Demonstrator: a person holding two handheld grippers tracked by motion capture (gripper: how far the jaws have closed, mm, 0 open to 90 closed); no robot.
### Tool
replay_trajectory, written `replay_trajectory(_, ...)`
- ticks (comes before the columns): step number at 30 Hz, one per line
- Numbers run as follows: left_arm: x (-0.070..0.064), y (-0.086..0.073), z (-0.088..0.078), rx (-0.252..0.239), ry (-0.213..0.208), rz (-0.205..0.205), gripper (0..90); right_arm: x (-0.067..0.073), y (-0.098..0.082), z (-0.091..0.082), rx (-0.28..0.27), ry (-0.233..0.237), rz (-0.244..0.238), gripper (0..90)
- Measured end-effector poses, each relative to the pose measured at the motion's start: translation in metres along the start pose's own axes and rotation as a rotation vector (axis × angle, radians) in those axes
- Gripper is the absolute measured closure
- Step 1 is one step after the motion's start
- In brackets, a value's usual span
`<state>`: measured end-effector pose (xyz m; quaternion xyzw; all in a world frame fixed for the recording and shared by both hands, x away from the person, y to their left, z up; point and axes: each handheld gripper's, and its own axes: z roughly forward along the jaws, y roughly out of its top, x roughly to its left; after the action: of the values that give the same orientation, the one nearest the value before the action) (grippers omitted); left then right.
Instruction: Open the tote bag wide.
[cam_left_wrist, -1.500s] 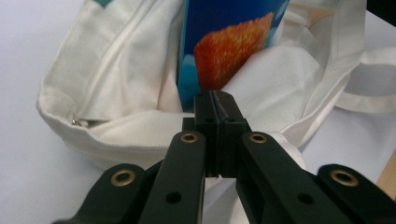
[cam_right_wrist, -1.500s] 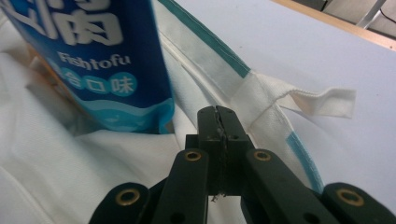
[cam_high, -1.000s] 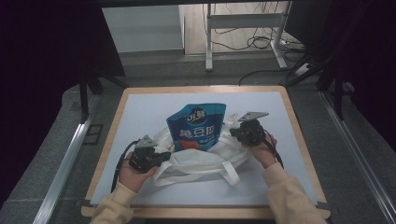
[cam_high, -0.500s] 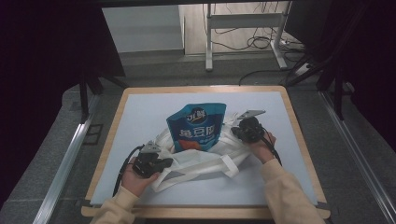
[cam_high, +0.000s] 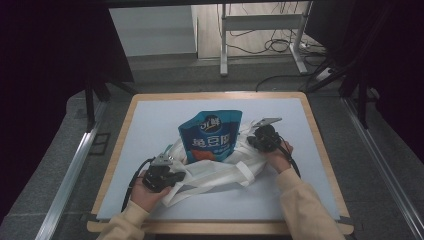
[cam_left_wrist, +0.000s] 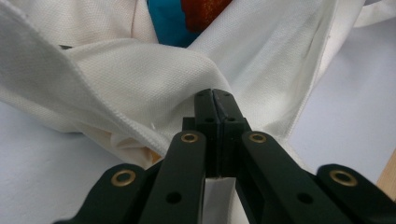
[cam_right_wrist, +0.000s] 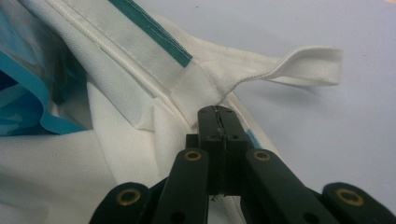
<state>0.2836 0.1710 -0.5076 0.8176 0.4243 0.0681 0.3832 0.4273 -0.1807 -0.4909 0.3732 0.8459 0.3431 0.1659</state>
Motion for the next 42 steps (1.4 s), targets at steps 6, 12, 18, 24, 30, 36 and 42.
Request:
replay_trajectory(6, 0.001, 0.007, -0.006, -0.041, -0.011, -0.002, 89.6, 0.001, 0.0, -0.008, -0.03, 0.016, 0.01, 88.8)
replay_trajectory(12, 0.0, 0.01, -0.016, -0.102, -0.015, 0.004, 88.1, 0.007, 0.001, -0.029, -0.122, 0.045, 0.009, 88.7)
replay_trajectory(18, 0.003, 0.007, -0.046, -0.243, 0.026, 0.006, 82.7, 0.02, -0.004, -0.061, -0.201, 0.068, -0.014, 84.9)
replay_trajectory(24, 0.017, -0.008, -0.062, -0.302, 0.071, -0.035, 68.0, 0.025, -0.023, -0.096, -0.251, 0.076, -0.024, 69.6)
replay_trajectory(30, 0.033, -0.014, -0.059, -0.29, 0.163, -0.097, 48.3, 0.015, -0.05, -0.112, -0.294, 0.041, 0.013, 49.7)
replay_trajectory(36, 0.043, -0.02, -0.053, -0.259, 0.218, -0.126, 37.1, 0.004, -0.077, -0.117, -0.27, 0.028, 0.037, 44.5)
replay_trajectory(42, 0.054, -0.03, -0.05, -0.234, 0.236, -0.16, 35.5, -0.008, -0.104, -0.117, -0.244, 0.003, 0.075, 42.8)
